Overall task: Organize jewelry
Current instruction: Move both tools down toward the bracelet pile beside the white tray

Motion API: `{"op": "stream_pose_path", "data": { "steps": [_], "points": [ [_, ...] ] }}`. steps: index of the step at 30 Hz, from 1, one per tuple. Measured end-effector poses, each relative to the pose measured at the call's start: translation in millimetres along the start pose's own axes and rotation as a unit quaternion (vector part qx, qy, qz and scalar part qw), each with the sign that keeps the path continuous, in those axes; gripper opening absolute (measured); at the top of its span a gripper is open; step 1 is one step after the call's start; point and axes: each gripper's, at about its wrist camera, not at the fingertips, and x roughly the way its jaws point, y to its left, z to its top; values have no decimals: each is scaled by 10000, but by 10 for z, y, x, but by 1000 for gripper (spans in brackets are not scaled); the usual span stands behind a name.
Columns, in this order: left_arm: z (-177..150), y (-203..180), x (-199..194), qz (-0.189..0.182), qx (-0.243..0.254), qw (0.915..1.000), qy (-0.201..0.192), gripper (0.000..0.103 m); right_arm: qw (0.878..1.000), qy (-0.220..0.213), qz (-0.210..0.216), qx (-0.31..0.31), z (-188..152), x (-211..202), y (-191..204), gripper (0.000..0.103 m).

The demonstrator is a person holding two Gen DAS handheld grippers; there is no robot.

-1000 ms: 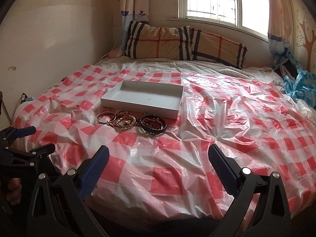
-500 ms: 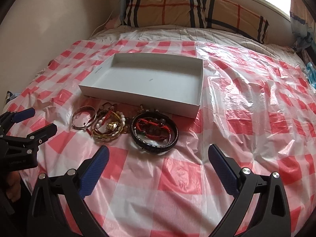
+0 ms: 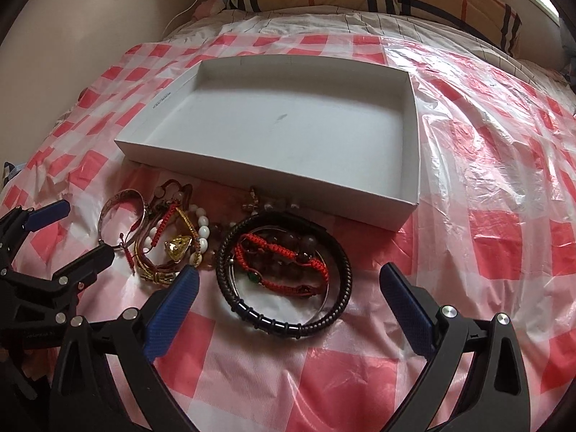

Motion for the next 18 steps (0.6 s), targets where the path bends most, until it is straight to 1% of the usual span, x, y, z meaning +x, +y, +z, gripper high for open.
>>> {"op": "stream_pose_path", "data": {
  "steps": [5,6,8,12,14,15,17,18],
  "points": [
    [32,-62,80,141,175,9997,74,95,9999,78,127,-75,11,72,38,95],
    [39,-64,87,150,184,9997,74,95,9998,60,163,-73,6,69,37,87],
    [65,-69,112,214,197,9996,63,95,9998,63,174,-60,3,72,31,77],
    [105,-83,180,314,251,9991,103,95,9996,33,261,-31,2,68,31,75],
    [107,-99,212,325,298,9989,141,88,9997,23,250,-41,-1,64,37,75],
    [101,-104,216,287,308,9990,149,85,9997,9,251,-42,-2,57,38,74],
    [90,-95,215,185,294,9993,146,75,9997,-27,259,-44,0,39,41,74],
    [87,-86,215,153,279,9994,143,72,9997,-36,257,-47,-1,33,42,74]
  ]
}}
